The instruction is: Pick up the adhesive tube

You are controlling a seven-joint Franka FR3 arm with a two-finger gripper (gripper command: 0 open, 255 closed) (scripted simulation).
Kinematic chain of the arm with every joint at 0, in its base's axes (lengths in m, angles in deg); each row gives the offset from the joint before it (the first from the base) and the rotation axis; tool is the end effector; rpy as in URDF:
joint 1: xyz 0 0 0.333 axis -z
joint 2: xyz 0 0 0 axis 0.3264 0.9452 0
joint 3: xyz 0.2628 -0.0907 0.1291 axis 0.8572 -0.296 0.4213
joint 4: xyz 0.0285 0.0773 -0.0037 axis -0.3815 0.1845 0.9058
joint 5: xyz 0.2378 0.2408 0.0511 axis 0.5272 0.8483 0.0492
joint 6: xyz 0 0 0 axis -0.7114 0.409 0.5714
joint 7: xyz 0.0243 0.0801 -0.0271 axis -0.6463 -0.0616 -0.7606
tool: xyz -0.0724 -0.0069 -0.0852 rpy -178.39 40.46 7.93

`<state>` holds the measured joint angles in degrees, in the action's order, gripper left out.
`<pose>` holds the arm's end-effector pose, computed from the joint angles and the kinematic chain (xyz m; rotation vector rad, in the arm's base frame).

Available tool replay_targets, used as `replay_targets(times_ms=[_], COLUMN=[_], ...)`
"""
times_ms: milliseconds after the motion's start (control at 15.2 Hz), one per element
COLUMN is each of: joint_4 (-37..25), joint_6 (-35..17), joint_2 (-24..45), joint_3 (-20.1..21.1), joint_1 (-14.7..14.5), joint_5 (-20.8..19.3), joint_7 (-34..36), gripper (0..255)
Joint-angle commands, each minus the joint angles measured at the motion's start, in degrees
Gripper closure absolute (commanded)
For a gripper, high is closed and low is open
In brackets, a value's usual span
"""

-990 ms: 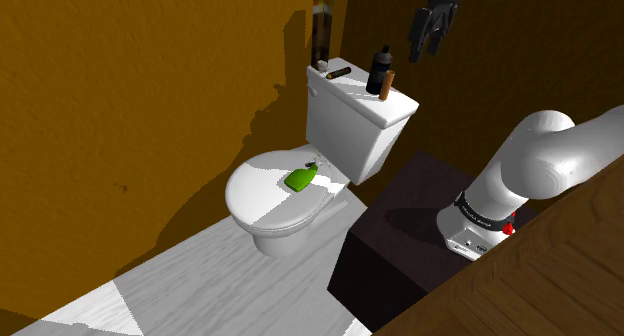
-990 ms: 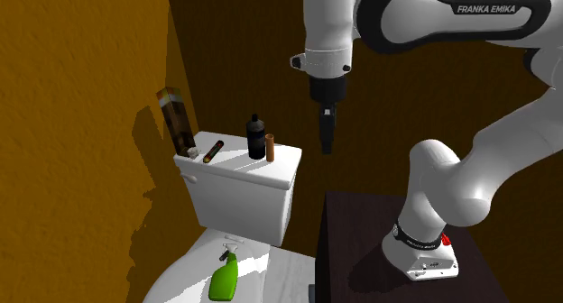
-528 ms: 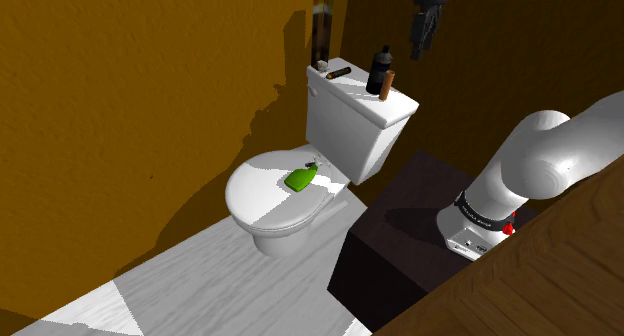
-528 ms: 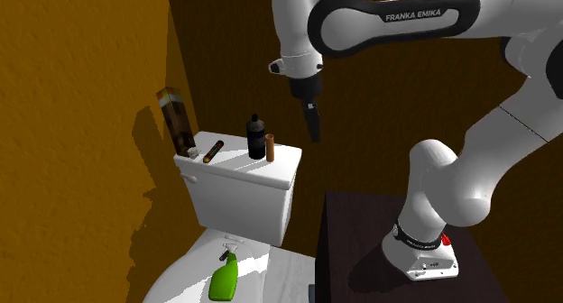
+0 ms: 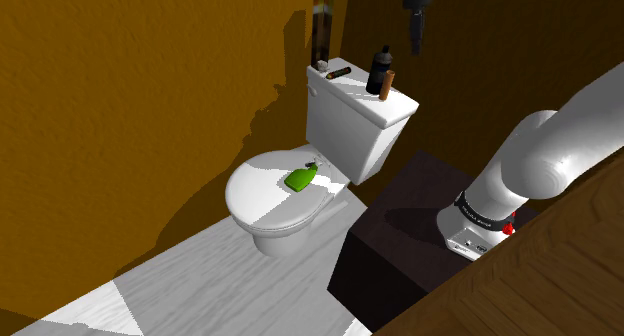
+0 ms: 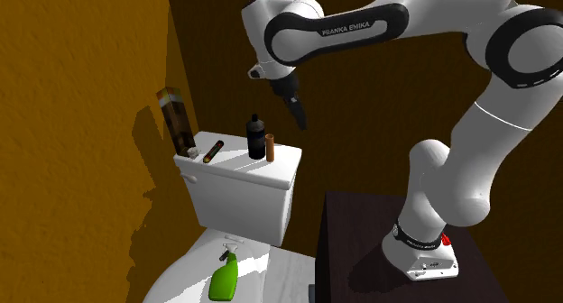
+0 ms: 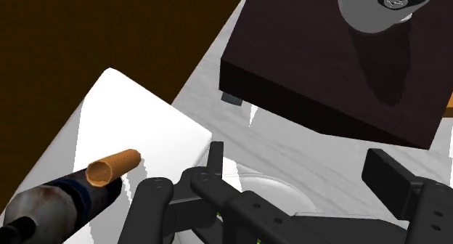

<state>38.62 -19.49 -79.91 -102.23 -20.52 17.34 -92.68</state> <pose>0.3773 -0.1293 0.5327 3.0178 0.5586 -0.5284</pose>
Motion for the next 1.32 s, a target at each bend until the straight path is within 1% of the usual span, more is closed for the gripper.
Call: replay_targets(times_ms=[0, 330, 660, 990, 1254], joint_4=[-2.6, -11.2, -21.1, -32.8, -44.0], joint_6=[-1.2, -2.5, -3.5, -3.8, -3.3], joint_2=[4.8, 16.4, 28.4, 40.6, 51.0], joint_3=[-1.5, -3.5, -4.0, -3.6, -2.9], joint_1=[0.2, 1.1, 2.8, 4.8, 6.4], joint_5=[-1.5, -4.2, -6.3, -8.3, -10.0], joint_7=[-5.3, -16.8, -27.3, -36.8, -44.0], gripper=[0, 0, 0, 0, 0])
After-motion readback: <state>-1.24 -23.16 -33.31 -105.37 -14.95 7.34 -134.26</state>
